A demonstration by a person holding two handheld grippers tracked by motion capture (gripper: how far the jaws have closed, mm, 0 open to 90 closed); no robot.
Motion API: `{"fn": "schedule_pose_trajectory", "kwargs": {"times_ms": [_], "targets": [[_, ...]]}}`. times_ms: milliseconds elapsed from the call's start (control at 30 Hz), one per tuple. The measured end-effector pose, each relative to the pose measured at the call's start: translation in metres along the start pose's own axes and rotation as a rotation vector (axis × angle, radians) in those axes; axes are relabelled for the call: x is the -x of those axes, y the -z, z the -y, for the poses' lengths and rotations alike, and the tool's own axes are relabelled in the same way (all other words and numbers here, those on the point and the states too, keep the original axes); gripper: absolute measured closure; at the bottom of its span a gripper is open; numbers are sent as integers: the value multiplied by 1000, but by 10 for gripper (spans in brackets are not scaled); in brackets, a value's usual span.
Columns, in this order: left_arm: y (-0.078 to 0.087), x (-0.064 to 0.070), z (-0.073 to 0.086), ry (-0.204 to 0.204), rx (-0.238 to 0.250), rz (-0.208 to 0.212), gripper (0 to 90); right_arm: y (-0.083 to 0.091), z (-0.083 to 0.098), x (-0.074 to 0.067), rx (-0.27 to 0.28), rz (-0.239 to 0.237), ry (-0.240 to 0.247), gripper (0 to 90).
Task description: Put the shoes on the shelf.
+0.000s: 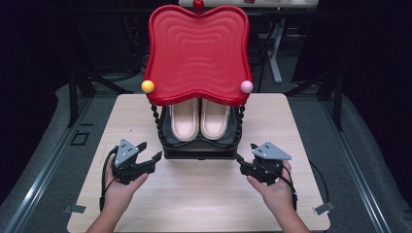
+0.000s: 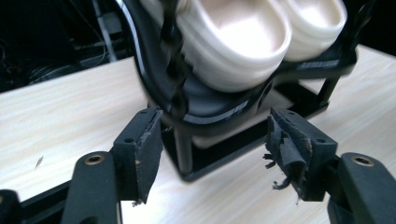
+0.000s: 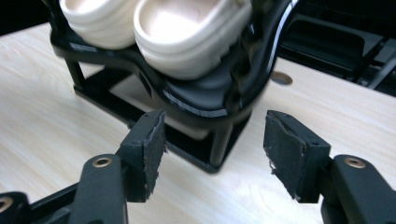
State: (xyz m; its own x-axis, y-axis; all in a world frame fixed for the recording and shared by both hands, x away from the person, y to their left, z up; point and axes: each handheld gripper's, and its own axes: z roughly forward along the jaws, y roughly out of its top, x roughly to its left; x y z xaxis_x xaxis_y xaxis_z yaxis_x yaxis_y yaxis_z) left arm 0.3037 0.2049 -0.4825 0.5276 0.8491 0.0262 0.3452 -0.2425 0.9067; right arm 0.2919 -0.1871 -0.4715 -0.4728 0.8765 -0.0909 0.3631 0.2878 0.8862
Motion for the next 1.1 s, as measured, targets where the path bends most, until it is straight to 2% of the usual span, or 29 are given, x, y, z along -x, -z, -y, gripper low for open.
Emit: {"fn": "schedule_pose_trajectory", "kwargs": {"times_ms": [67, 200, 367, 467, 600, 733, 867, 933, 1100], "targets": [[2, -2, 8, 21, -10, 3, 349, 3, 9, 2, -1, 0, -7, 363], [8, -6, 24, 48, -25, 0, 349, 8, 27, 6, -38, -13, -14, 345], [16, -11, 42, 77, -76, -4, 348, 12, 48, 8, -69, -2, -32, 337], [20, -14, 51, 78, -97, -13, 344, 14, 59, 9, -93, 7, -24, 333], [23, -16, 61, 93, -107, -2, 335, 14, 72, 9, -131, 23, 3, 330], [22, -17, 72, 88, -117, 11, 333, 12, 82, 9, -149, 14, -19, 329], [16, -21, 83, 123, -138, 20, 333, 9, 91, 9, -170, 22, -10, 330], [13, -23, 86, 124, -150, 16, 333, 8, 93, 9, -183, 22, 3, 330], [8, -26, 93, 117, -171, 3, 334, 5, 99, 9, -169, 25, -7, 334]]}}
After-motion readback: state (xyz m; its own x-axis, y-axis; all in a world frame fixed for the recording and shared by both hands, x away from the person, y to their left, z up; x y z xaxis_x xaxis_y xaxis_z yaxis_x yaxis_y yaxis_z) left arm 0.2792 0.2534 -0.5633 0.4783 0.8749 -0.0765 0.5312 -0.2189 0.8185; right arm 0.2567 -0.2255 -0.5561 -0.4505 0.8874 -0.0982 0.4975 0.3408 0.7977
